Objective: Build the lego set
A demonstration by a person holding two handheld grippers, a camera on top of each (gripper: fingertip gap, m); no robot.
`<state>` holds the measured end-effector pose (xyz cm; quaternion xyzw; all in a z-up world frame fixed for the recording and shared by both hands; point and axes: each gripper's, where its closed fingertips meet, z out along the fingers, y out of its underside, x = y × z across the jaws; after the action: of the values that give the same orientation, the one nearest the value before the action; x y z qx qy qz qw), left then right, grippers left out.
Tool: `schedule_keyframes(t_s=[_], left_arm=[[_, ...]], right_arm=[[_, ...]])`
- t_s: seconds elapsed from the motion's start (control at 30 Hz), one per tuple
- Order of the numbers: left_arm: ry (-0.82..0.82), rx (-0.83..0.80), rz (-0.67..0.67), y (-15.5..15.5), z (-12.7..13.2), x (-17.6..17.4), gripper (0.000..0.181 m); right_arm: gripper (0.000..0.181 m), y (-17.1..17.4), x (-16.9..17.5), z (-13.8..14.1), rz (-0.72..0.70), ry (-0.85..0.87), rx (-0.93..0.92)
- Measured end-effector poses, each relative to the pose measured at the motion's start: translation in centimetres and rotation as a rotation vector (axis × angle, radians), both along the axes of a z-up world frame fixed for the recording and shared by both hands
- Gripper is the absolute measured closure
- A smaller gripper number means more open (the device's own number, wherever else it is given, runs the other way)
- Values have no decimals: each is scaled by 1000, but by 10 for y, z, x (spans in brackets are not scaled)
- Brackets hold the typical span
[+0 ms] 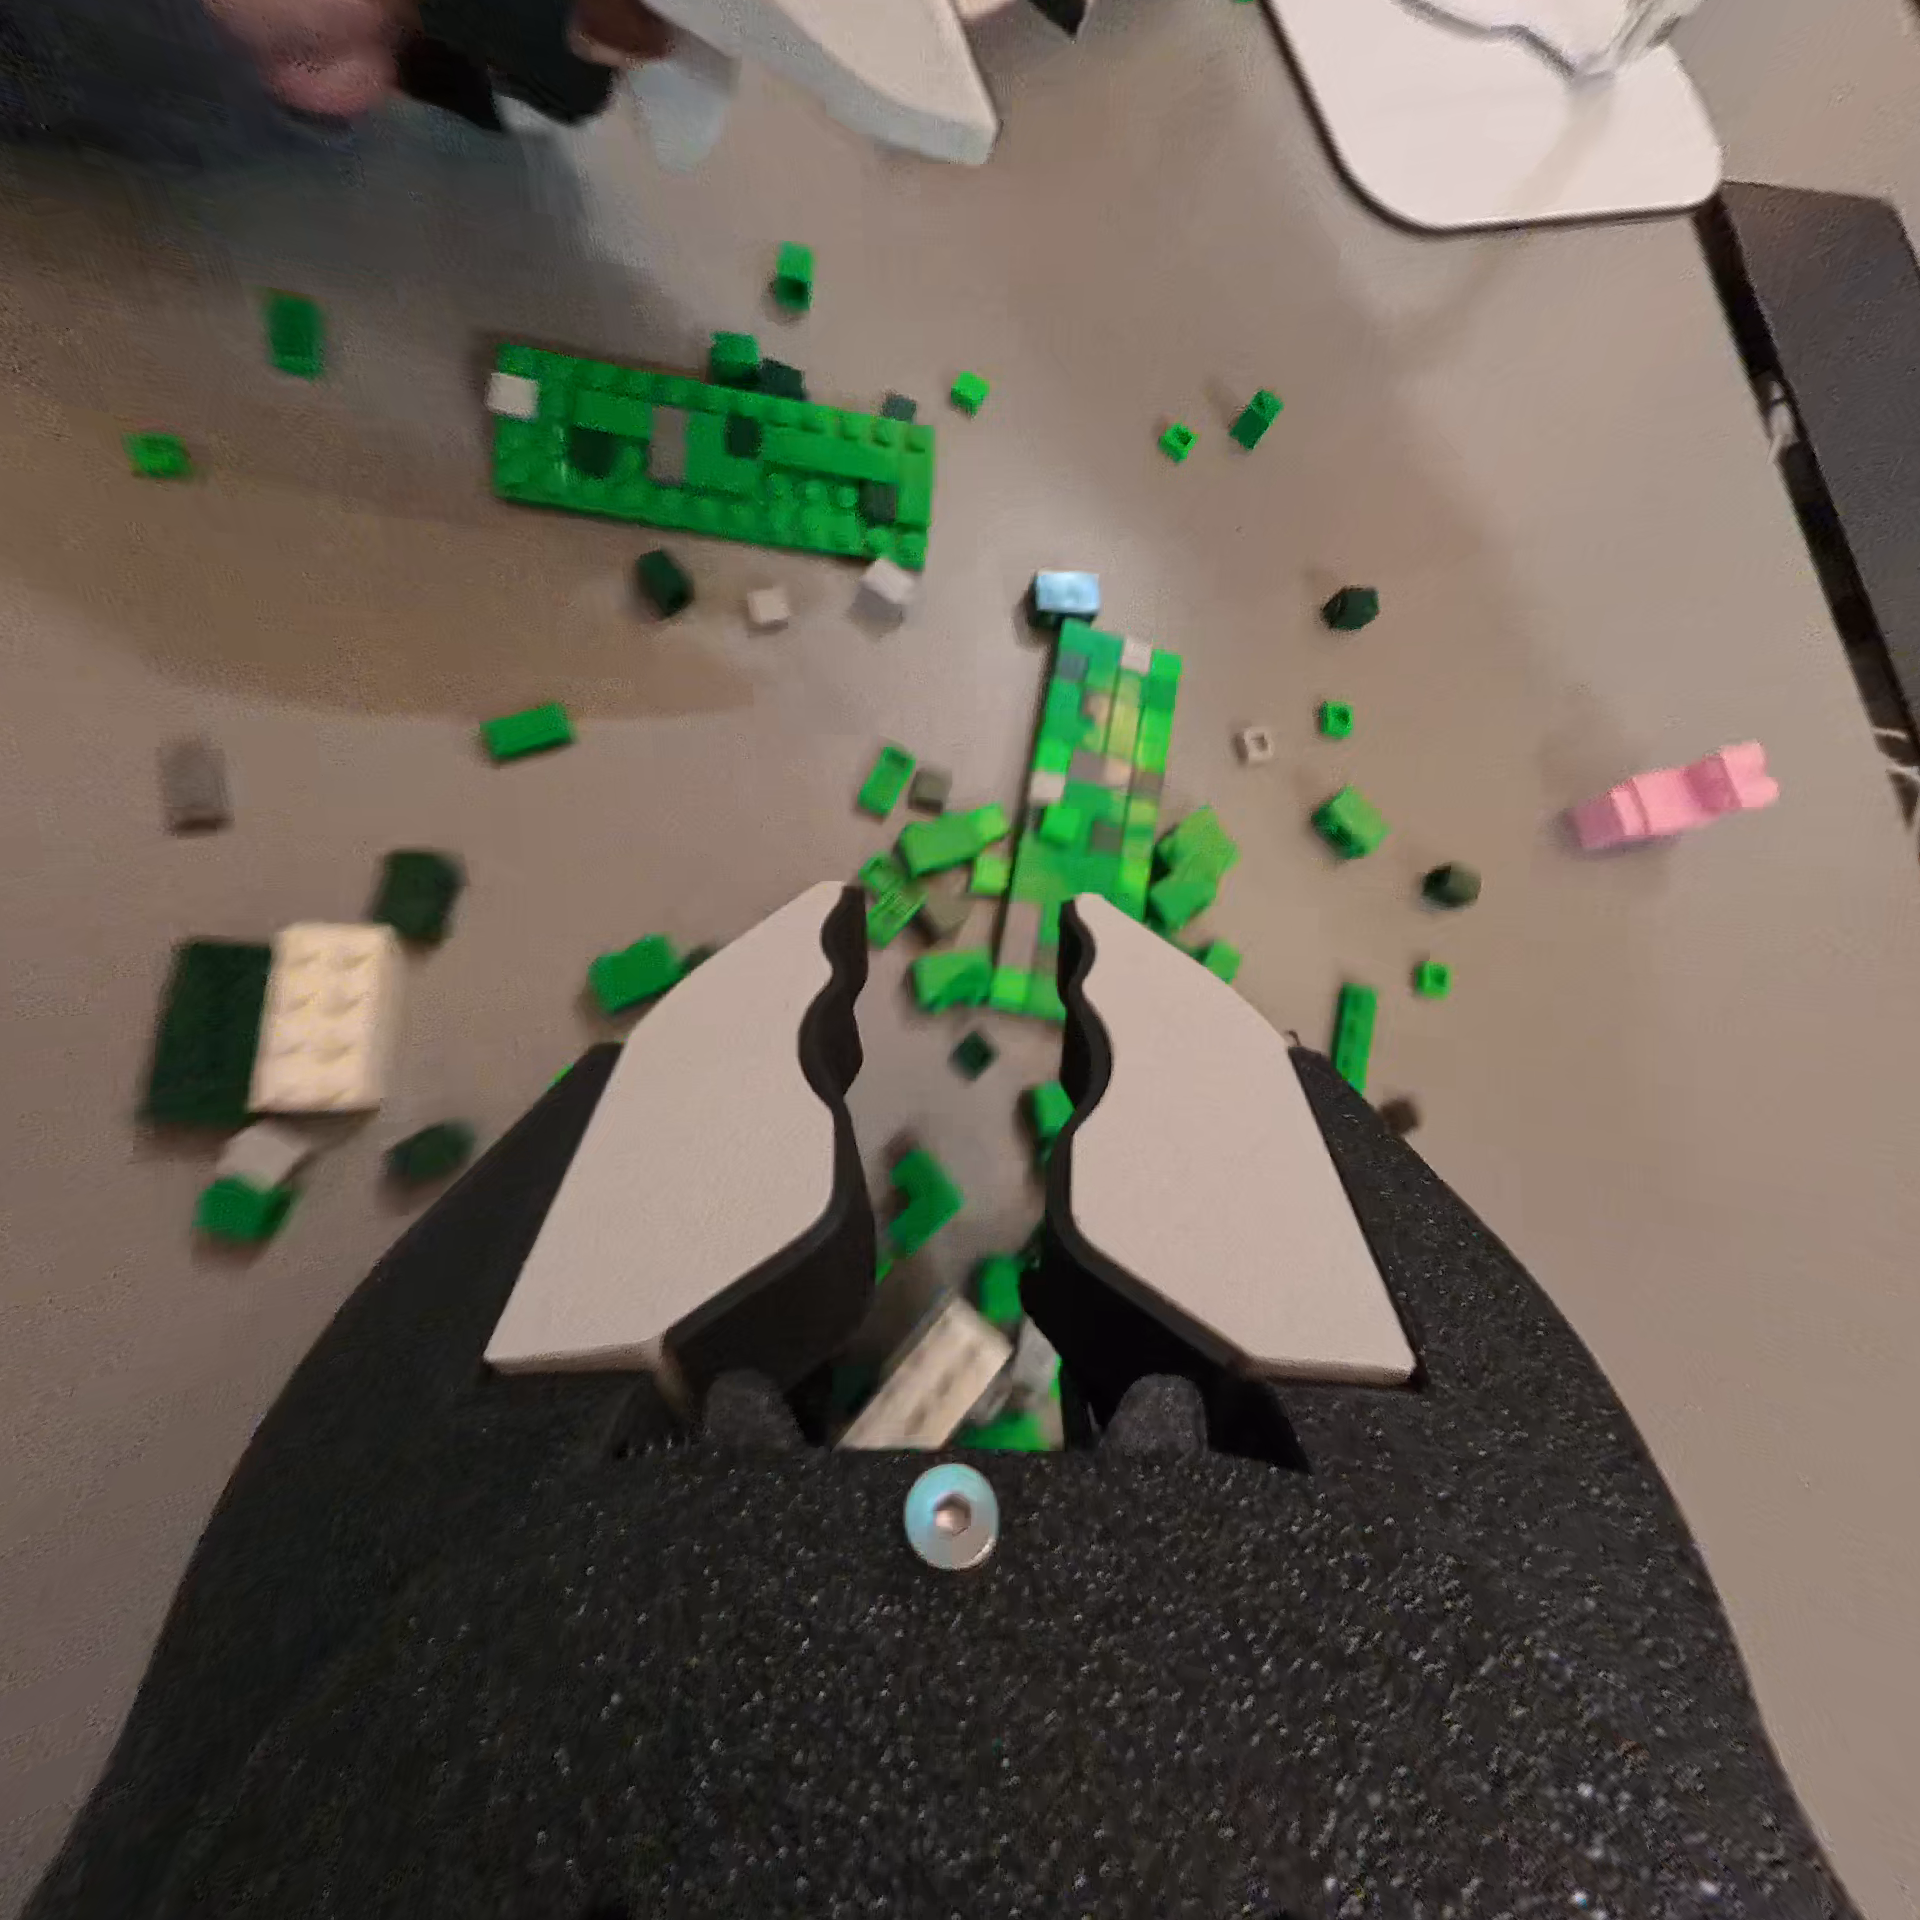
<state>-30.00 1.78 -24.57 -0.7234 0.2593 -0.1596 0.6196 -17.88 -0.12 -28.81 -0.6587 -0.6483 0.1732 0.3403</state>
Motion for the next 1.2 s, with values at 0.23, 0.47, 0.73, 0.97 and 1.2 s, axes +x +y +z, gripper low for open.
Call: schedule_keyframes(t_s=[0.23, 0.47, 0.73, 0.97, 1.2], left_arm=[[-3, -24, -8, 0, -4, 0, 155], [-16, -42, -16, 1, -5, 1, 155], [-56, -74, -42, -2, -2, 2, 151], [-275, -207, -201, -10, -1, 24, 137], [-473, -227, -314, -19, 17, 29, 122]], right_arm=[[130, 42, -48, -18, 33, -201, -139], [141, 48, -49, -37, 58, -367, -176], [147, 48, -55, -22, 52, -225, -104], [148, 35, -74, 31, 75, 93, 153], [148, 18, -86, 48, 131, 112, 457]])
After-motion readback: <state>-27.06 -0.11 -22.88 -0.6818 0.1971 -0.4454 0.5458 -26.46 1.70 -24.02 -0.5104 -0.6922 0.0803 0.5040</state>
